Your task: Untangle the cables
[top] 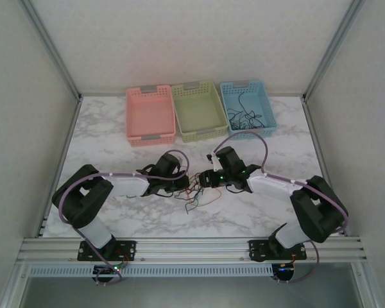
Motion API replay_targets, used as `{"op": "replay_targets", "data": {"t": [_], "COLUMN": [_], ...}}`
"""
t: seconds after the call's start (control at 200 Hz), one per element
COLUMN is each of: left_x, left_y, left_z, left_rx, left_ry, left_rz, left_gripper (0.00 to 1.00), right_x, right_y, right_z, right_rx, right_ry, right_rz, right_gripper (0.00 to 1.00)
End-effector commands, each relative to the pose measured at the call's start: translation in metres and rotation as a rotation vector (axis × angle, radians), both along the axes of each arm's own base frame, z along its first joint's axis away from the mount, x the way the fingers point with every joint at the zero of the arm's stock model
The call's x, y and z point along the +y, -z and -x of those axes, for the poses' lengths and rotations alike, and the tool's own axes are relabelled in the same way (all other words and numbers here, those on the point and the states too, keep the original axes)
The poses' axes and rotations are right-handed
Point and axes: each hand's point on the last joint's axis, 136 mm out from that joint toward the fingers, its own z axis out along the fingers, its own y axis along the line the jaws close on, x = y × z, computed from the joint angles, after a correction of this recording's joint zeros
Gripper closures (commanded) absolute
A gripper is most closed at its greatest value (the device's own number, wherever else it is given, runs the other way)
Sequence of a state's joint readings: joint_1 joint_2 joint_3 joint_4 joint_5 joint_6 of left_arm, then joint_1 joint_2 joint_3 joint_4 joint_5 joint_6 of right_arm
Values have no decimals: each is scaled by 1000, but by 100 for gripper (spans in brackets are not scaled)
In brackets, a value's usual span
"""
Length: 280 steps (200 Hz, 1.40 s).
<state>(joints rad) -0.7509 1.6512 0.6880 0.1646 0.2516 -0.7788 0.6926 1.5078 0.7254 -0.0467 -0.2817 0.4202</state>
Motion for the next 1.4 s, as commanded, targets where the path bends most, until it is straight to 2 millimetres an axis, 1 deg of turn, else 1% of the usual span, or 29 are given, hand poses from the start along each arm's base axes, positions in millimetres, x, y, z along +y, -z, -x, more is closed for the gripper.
{"op": "replay_targets", "data": {"t": [0.0,0.17,0.26,0.521,0.681,0.811,0.891,0.991,1.061,1.146,1.216,1.326,1.396], "left_x": [7,9,9,9,10,9,10,11,13,18,24,38,48], "left_y": [4,5,6,8,8,7,7,5,3,-1,-8,-19,-30], "left_z": [3,3,2,2,3,2,2,1,1,2,2,3,3], "left_rx": [-7,-11,-11,-8,-9,-11,-10,-16,-21,-31,-49,-68,-87], "left_ry": [-4,-8,-6,-2,-1,0,1,-1,-2,-6,-12,-30,-43], "left_rz": [-20,-29,-31,-40,-46,-46,-50,-55,-62,-76,-89,-103,-106], "left_gripper": [100,100,100,100,100,100,100,100,100,100,100,100,100], "right_x": [14,16,16,26,29,31,31,26,23,16,9,-4,-11], "right_y": [3,9,9,13,16,17,14,8,3,-1,-4,-11,-15], "right_z": [3,3,1,-7,-9,-8,-8,-10,-10,-9,-9,-12,-14], "right_rx": [36,47,42,46,54,58,47,21,1,-21,-40,-69,-84], "right_ry": [-29,-39,-40,-45,-52,-61,-59,-48,-43,-35,-25,4,20], "right_rz": [-43,-33,-30,-40,-42,-52,-57,-48,-38,-18,3,31,30], "right_gripper": [61,62,62,62,69,79,88,97,100,100,100,100,100]}}
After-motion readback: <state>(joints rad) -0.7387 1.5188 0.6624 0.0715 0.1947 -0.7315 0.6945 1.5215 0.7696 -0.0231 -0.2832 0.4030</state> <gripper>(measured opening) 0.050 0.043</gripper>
